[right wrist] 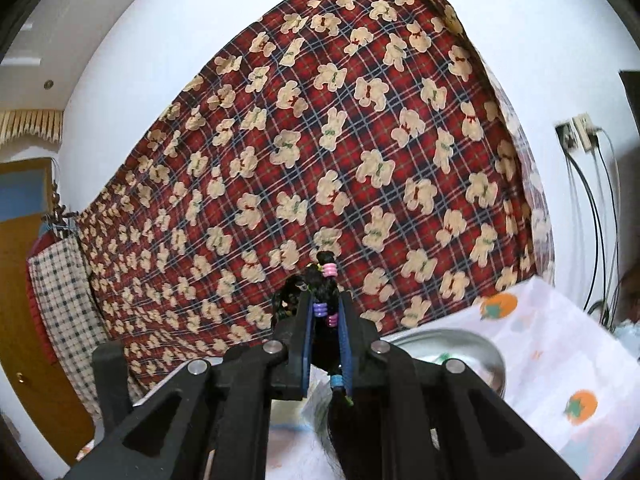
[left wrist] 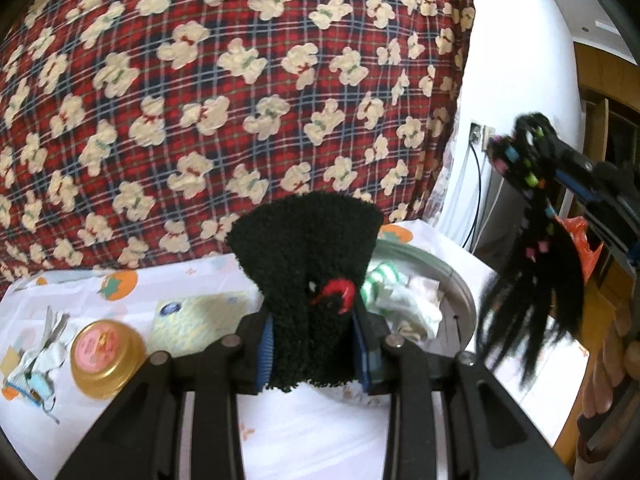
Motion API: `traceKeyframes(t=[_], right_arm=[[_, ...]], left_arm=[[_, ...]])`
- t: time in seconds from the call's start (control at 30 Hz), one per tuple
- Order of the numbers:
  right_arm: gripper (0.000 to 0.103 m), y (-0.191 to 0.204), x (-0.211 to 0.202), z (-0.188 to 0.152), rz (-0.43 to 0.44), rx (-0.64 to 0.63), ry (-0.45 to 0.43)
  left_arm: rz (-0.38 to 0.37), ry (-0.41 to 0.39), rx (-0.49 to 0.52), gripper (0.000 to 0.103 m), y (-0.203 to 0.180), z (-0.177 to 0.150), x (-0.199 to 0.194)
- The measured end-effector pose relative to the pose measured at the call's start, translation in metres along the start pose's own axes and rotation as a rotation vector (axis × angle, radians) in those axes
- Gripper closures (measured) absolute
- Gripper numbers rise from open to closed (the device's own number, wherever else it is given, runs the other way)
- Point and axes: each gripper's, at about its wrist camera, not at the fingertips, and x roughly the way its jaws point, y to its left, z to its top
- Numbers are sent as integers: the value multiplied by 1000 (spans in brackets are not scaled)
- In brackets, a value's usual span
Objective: Organize soft objects
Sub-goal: 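Bring both held black items over the round tin, then open both tools to drop the black braid and black cloth into the tin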
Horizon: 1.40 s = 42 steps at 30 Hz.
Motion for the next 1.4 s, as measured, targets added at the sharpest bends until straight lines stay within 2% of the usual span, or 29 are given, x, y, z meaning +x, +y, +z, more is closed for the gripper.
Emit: traceKeyframes(t=[0.23, 0.43, 0.6, 0.67, 0.73, 0.8, 0.83, 0.87, 0.9, 0.93, 1.0, 1.07, 1.17, 1.3, 1.4], right_arm=[[90, -17, 36, 26, -43, -59, -3], [90, -40, 75, 28, -89, -81, 34], [90, -66, 105, 14, -113, -46, 105], [90, -75, 119, 6, -88, -26, 163], [90, -81, 136, -2, -46, -14, 235], [88, -88, 154, -13, -7, -2, 314], [80, -92, 161, -17, 4, 16, 343], [72, -99, 169, -20, 11, 52, 373], [52, -105, 172, -23, 13, 84, 385], [30, -111, 172, -23, 17, 116, 382], [19, -123, 160, -21, 38, 185, 307], [19, -130, 144, -17, 41, 220, 231], [18, -138, 108, -20, 23, 274, 79], [17, -140, 78, -33, -82, 269, -15], [17, -139, 67, -49, -173, 265, -42]], left_arm=[[-25, 1, -3, 72, -16, 22, 31], [-33, 22, -17, 72, -27, 28, 59], [-48, 67, -14, 71, -39, 18, 84], [-46, 91, -24, 71, -40, 14, 97], [-34, 121, -34, 62, -40, 10, 112], [2, 158, -32, 46, -40, 3, 129], [19, 172, -34, 41, -39, 0, 134], [34, 186, -39, 29, -37, -4, 138], [42, 193, -49, 21, -34, -6, 140], [42, 191, -64, 18, -30, -9, 140], [34, 172, -82, 9, -23, -10, 136], [42, 150, -95, 2, -18, -9, 130], [76, 97, -93, 1, -9, -11, 117], [131, 54, -61, 0, -1, -26, 97], [165, 38, -33, 0, 3, -38, 89]])
